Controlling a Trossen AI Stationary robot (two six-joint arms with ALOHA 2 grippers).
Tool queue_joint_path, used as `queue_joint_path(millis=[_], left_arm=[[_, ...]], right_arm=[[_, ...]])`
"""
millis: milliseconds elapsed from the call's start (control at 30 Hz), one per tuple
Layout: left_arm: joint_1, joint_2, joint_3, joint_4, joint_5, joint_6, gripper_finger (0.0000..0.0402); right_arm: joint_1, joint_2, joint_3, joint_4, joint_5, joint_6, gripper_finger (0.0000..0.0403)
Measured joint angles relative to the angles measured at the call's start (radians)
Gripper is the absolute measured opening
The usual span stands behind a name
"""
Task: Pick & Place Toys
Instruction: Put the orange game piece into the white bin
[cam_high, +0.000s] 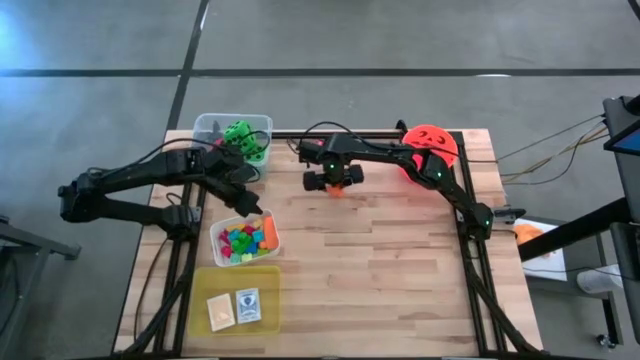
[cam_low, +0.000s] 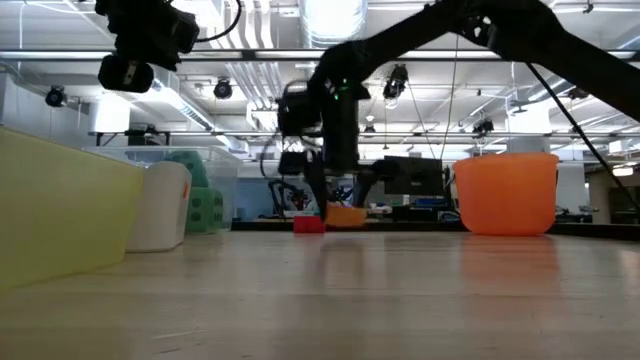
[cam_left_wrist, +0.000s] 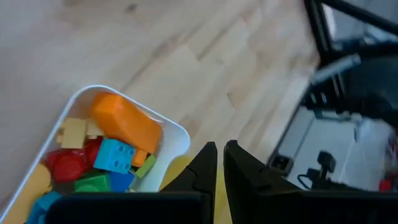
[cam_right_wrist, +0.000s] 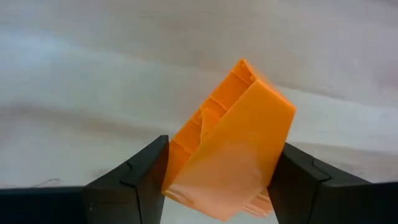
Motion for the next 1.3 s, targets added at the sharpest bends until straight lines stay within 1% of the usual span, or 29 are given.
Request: queue_joint_path(millis=[133, 233, 367, 467, 567, 700, 767, 833, 967, 1067, 1133, 1167, 1233, 1300], left_arm=[[-0.003, -0.034, 0.010, -0.018, 0.013, 0.064, 0.0026], [-0.003, -0.076, 0.005, -0.014, 0.009, 0.090, 0.0026], [-0.003, -0.098, -0.003, -0.010, -0.078, 0.080, 0.0026], [-0.002, -0.096, -0.017, 0.023, -0.131, 0.009, 0.0026], [-0.001, -0.085, -0.044, 0.113, -0.137, -0.086, 0.0026], [0.001, -0.071, -0.078, 0.230, -0.147, -0.333, 0.0026], [0.002, -0.068, -0.094, 0.240, -0.149, -0.406, 0.0026], [0.002, -0.066, -0.106, 0.257, -0.151, -0.431, 0.0026], [0.002, -0.065, -0.139, 0.262, -0.155, -0.492, 0.0026], [0.003, -0.065, -0.177, 0.293, -0.119, -0.599, 0.0026], [0.005, -0.065, -0.208, 0.379, -0.097, -0.623, 0.0026], [0.009, -0.065, -0.228, 0.457, -0.088, -0.611, 0.0026], [0.013, -0.064, -0.283, 0.684, -0.075, -0.571, 0.0026], [0.011, -0.063, -0.332, 0.947, -0.078, -0.571, 0.0026]], right_arm=[[0.040, -0.039, 0.032, 0.030, 0.012, -0.138, 0.0209], [0.082, -0.079, 0.040, 0.056, 0.025, -0.203, 0.0209], [0.141, -0.156, 0.041, 0.119, 0.026, -0.267, 0.0209], [0.189, -0.224, 0.039, 0.186, 0.030, -0.301, 0.0209], [0.234, -0.289, 0.037, 0.277, 0.047, -0.342, 0.0209], [0.281, -0.359, 0.035, 0.383, 0.055, -0.439, 0.0209], [0.301, -0.381, 0.035, 0.389, 0.078, -0.469, 0.0209], [0.318, -0.392, 0.033, 0.386, 0.100, -0.500, 0.0209], [0.341, -0.408, 0.029, 0.384, 0.104, -0.560, 0.0209], [0.355, -0.417, 0.027, 0.367, 0.104, -0.595, 0.0209], [0.361, -0.417, 0.026, 0.339, 0.104, -0.605, 0.0209], [0.363, -0.417, 0.026, 0.318, 0.103, -0.606, 0.0209], [0.366, -0.417, 0.025, 0.271, 0.104, -0.610, 0.0208], [0.370, -0.417, 0.025, 0.233, 0.104, -0.610, 0.0208]])
